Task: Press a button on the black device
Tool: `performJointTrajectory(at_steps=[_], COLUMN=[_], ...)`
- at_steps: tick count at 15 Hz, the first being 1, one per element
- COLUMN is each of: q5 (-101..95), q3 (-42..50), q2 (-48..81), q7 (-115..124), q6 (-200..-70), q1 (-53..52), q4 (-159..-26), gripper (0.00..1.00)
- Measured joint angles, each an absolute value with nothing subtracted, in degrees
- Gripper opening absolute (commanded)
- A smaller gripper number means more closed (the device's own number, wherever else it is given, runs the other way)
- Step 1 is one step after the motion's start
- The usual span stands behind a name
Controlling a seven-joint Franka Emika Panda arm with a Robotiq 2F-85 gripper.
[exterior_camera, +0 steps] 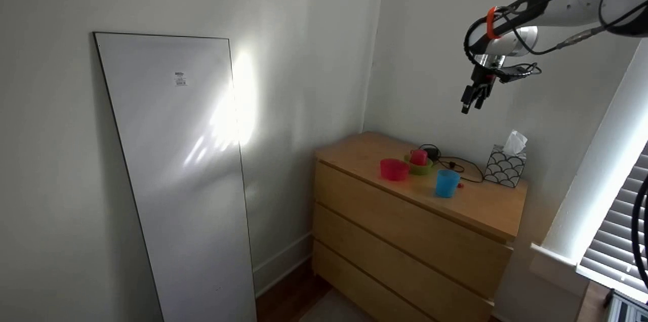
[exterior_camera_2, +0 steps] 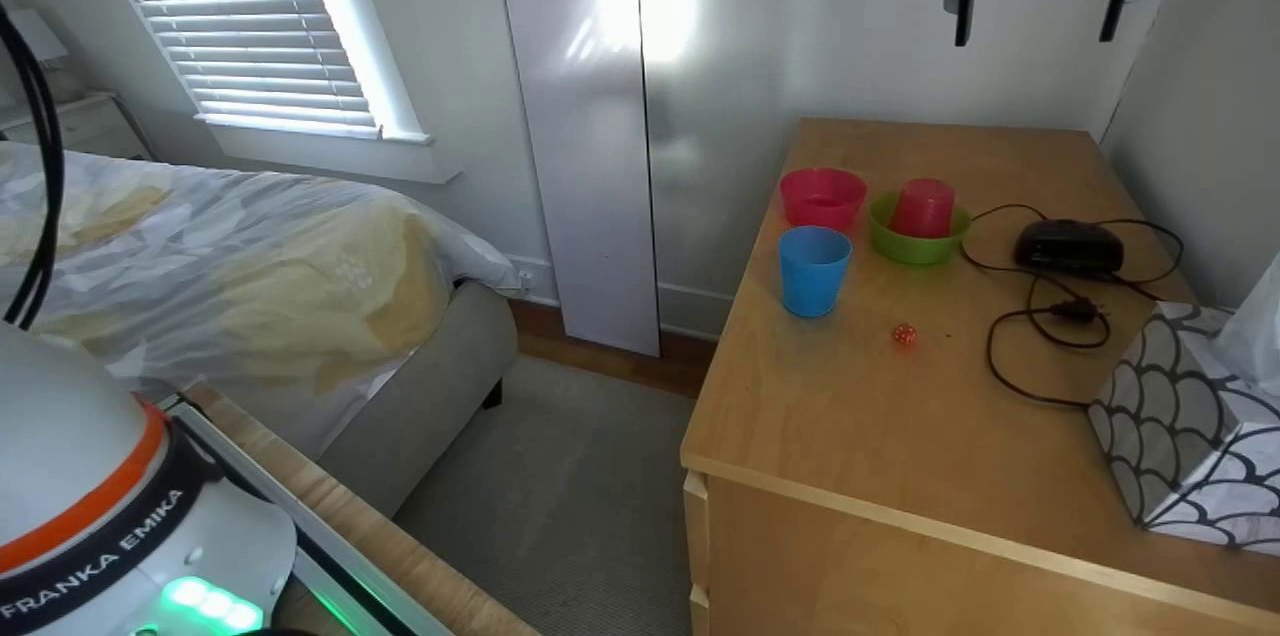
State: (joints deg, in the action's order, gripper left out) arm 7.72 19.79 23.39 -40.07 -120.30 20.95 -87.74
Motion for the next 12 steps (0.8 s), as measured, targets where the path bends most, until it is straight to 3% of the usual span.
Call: performJointTrajectory(at_steps=[12], q5=[7.6], q3=[14.5], q2=[30.1], q7=[-37.6], q6=[-119.0], q1=[24.0], q4=[-79.1], gripper=[1.0])
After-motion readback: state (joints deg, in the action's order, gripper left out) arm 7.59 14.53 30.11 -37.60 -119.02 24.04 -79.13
